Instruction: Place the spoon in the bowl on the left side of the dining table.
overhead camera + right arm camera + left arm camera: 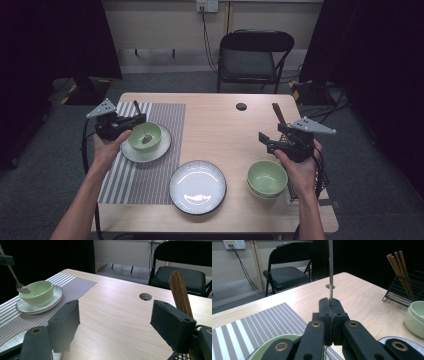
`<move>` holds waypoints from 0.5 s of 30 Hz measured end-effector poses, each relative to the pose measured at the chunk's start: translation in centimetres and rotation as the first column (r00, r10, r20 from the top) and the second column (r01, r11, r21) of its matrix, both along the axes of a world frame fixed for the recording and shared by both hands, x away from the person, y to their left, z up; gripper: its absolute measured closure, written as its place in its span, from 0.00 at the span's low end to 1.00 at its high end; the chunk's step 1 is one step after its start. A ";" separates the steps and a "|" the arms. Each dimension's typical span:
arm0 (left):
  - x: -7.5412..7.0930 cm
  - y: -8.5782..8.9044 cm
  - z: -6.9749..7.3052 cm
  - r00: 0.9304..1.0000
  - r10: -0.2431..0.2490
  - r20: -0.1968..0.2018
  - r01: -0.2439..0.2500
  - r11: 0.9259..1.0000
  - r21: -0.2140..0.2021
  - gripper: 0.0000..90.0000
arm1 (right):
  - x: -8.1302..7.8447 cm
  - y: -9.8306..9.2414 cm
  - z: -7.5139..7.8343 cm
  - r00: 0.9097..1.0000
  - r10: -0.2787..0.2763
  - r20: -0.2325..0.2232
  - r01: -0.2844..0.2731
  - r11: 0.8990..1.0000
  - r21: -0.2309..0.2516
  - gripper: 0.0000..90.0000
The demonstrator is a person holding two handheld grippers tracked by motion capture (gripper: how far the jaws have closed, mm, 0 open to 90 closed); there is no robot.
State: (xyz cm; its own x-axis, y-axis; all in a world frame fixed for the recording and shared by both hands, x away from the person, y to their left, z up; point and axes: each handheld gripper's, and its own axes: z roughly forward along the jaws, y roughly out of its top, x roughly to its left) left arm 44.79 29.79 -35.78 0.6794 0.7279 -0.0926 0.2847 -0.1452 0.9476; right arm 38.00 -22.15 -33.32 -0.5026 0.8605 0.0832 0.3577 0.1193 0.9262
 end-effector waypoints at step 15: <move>1.0 0.6 -2.4 0.999 0.016 -0.051 -0.015 1.000 0.019 1.00 | 0.1 -0.6 -0.2 0.999 -0.021 -0.027 0.021 1.000 -0.005 0.25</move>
